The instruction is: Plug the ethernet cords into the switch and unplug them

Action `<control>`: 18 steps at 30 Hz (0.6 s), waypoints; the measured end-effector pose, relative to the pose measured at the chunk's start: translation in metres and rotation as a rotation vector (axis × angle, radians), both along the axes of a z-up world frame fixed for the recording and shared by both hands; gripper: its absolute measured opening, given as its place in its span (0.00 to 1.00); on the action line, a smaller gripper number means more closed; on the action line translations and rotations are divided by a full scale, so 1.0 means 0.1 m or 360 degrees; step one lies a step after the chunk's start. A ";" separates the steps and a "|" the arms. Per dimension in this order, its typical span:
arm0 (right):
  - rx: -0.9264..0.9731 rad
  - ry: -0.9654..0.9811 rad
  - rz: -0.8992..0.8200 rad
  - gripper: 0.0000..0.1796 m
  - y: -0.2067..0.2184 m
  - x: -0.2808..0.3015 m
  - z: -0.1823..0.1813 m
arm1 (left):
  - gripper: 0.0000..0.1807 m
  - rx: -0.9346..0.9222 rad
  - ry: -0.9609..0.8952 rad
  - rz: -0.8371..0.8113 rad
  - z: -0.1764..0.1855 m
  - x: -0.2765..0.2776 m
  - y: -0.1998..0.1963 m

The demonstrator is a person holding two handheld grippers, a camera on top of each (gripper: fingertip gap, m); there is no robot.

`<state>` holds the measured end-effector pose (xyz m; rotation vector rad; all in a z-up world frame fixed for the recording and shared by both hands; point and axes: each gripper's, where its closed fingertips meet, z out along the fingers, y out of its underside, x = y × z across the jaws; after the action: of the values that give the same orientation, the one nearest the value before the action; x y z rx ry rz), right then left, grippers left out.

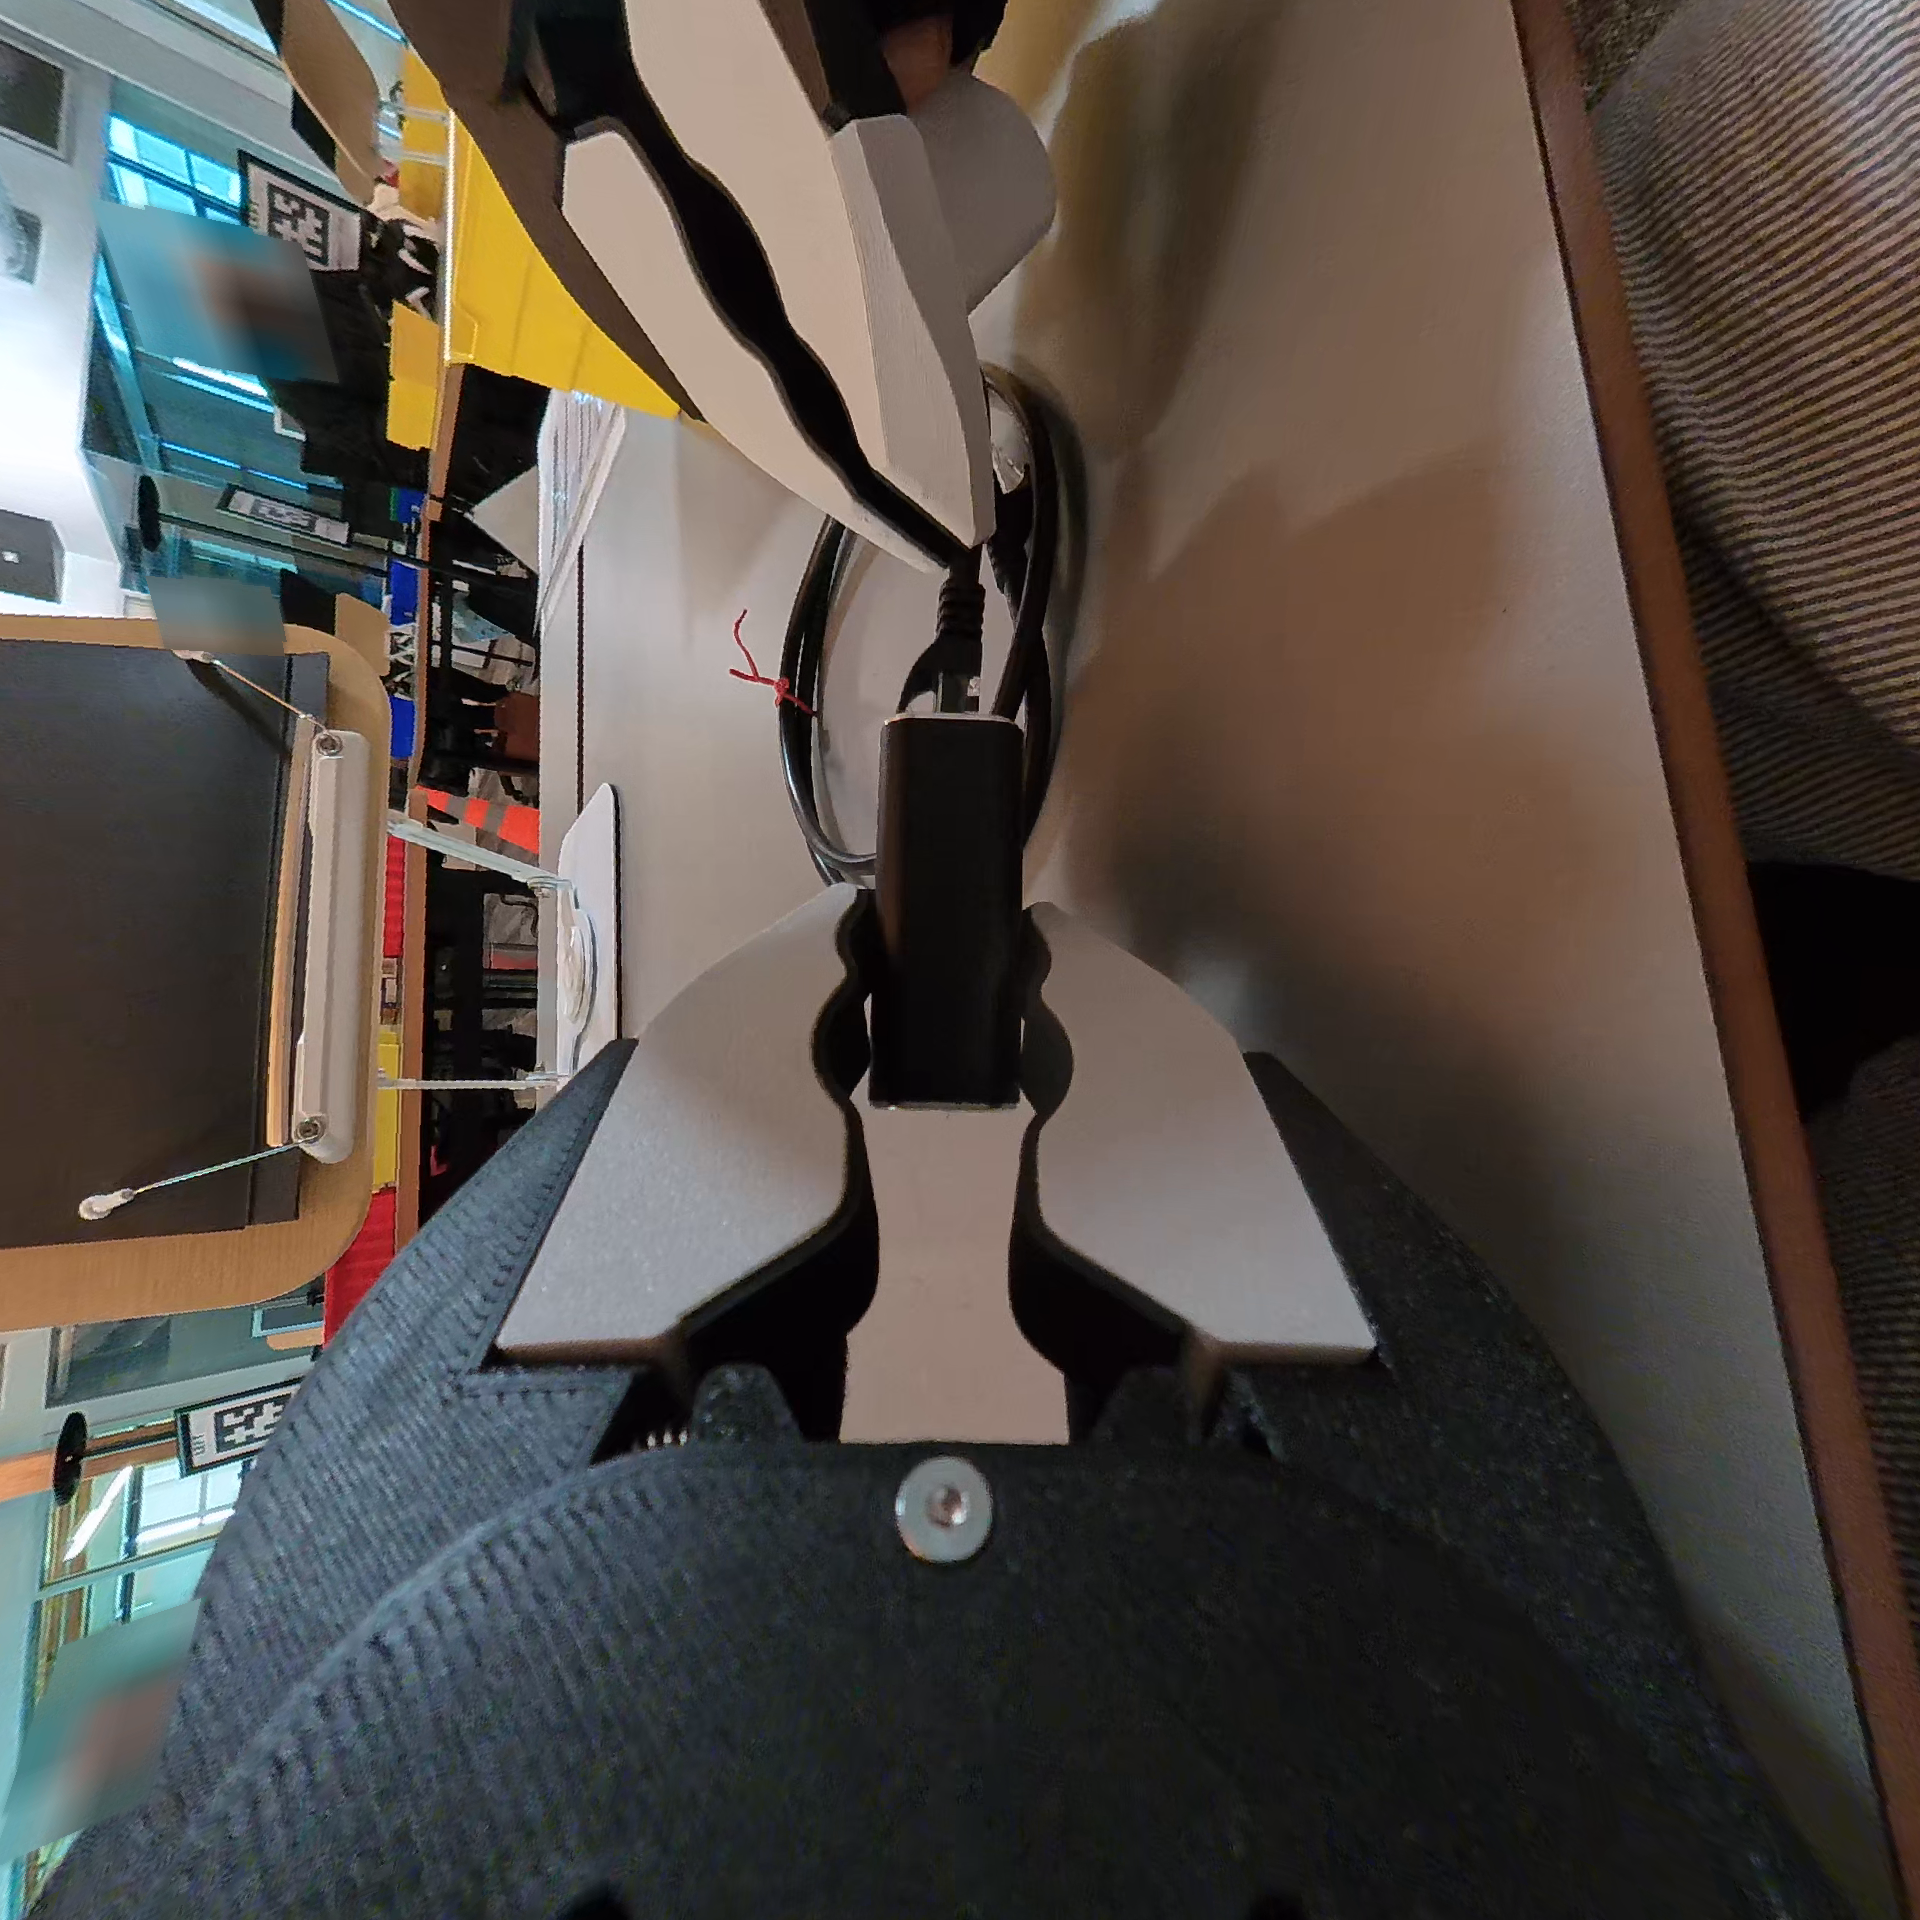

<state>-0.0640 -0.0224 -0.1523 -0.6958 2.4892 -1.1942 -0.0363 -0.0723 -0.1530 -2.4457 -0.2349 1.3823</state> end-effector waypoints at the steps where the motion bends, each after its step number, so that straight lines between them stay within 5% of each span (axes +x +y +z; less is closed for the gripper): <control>1: -0.0001 0.0001 0.0000 0.03 0.00 0.00 0.00 | 0.14 0.0003 -0.0002 0.0001 0.00 0.00 0.00; 18: -0.0065 -0.0083 0.0013 0.02 -0.01 0.04 0.11 | 0.14 0.0179 -0.0008 0.0011 0.07 -0.01 -0.02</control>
<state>-0.0598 -0.0235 -0.1418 -0.6759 2.4236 -1.2472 -0.0372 -0.0740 -0.1456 -2.3590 -0.3136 1.3289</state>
